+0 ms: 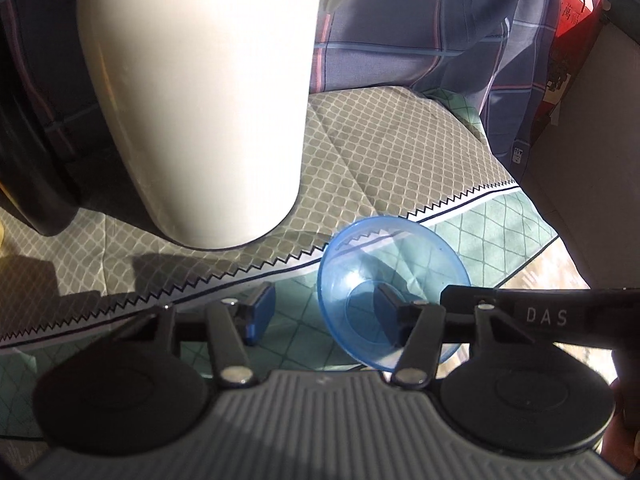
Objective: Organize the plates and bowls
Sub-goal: 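Close the left gripper on the blue bowl rim while the right gripper grips it too, then lift the blue bowl with both grippers and carry it beside the plate stack, then lower the blue bowl onto the table and open both grippers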
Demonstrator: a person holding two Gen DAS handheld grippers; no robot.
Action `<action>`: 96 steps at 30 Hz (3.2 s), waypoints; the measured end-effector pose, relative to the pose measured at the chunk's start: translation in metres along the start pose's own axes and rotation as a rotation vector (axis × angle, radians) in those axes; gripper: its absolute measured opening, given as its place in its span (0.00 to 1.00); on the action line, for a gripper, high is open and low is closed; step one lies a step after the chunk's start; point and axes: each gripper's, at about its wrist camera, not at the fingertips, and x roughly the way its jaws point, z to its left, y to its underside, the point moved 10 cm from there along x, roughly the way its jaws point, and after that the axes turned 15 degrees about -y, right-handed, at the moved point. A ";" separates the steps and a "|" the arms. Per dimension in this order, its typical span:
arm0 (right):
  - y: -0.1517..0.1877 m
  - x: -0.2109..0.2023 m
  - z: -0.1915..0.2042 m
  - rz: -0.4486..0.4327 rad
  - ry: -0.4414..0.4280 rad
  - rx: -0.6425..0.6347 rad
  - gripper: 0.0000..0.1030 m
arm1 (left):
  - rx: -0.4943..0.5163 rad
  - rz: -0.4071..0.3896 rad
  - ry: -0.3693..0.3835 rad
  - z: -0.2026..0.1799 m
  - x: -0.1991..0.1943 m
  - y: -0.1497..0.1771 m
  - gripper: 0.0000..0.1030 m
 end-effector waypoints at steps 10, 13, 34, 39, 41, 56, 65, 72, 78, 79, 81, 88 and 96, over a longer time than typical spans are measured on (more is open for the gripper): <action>0.001 -0.010 0.010 -0.030 0.018 -0.034 0.06 | 0.044 -0.022 0.014 -0.013 -0.015 0.004 0.22; 0.005 -0.024 0.014 -0.038 0.021 -0.046 0.06 | 0.033 -0.031 0.029 -0.015 -0.029 0.007 0.22; 0.122 -0.128 0.051 0.029 -0.004 -0.142 0.07 | 0.111 -0.048 0.081 -0.012 -0.151 0.123 0.27; 0.151 -0.134 0.065 0.063 -0.020 -0.164 0.07 | 0.103 -0.039 0.074 0.003 -0.168 0.152 0.27; 0.162 -0.134 0.071 0.080 -0.032 -0.169 0.07 | 0.094 -0.033 0.069 0.011 -0.172 0.161 0.28; 0.222 -0.101 0.133 0.213 -0.116 -0.264 0.07 | 0.023 0.066 0.021 0.082 -0.177 0.233 0.29; 0.238 -0.088 0.137 0.276 -0.132 -0.274 0.08 | 0.002 0.133 0.030 0.087 -0.169 0.258 0.31; 0.244 -0.083 0.127 0.308 -0.110 -0.258 0.08 | 0.012 0.158 0.035 0.080 -0.160 0.261 0.33; 0.246 -0.079 0.120 0.320 -0.103 -0.240 0.08 | 0.019 0.179 0.048 0.073 -0.150 0.265 0.33; 0.246 -0.079 0.120 0.322 -0.102 -0.239 0.08 | 0.021 0.181 0.048 0.073 -0.150 0.266 0.33; 0.247 -0.077 0.120 0.325 -0.098 -0.244 0.08 | 0.022 0.183 0.049 0.072 -0.148 0.266 0.33; 0.246 -0.076 0.120 0.328 -0.104 -0.238 0.09 | 0.007 0.170 0.052 0.075 -0.151 0.264 0.42; 0.239 -0.085 0.122 0.278 -0.084 -0.248 0.74 | -0.013 0.104 -0.012 0.088 -0.162 0.252 0.99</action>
